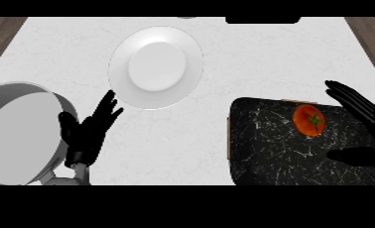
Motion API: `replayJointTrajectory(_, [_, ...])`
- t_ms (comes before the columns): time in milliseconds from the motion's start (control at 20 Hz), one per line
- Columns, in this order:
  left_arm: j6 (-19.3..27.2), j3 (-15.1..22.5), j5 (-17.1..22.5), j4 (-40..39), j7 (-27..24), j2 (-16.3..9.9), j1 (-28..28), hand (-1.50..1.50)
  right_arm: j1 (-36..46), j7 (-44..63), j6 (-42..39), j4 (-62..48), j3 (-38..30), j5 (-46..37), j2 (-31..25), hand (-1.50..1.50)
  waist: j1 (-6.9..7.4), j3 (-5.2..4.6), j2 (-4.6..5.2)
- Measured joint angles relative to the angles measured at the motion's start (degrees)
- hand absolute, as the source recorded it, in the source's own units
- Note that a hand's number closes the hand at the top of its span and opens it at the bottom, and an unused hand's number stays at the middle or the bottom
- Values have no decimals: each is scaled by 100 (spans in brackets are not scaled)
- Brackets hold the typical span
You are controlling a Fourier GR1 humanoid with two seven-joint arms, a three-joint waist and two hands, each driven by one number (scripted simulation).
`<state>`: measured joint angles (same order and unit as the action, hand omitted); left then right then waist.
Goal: Pick the tomato from the tray and place it in the plate
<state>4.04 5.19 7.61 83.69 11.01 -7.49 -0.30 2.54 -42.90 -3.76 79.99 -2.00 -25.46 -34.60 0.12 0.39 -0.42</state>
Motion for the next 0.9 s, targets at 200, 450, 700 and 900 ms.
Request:
replayJointTrajectory(200, [2,-52,-19,-20,44,55,-50,0,63,159,51,45,143,-318,249,-150,0,-3,2])
replayJointTrajectory(450, [-75,-42,-12,150,73,72,70,0,298,204,84,-189,258,-783,331,150,-4,-47,-6])
replayJointTrajectory(700, [-111,-3,-39,43,58,177,-10,0,443,-109,354,-390,294,-1266,320,150,-26,-96,-21])
replayJointTrajectory(900, [-58,122,-78,51,202,320,-76,0,504,-175,585,-391,241,-1454,455,150,-38,-131,-25])
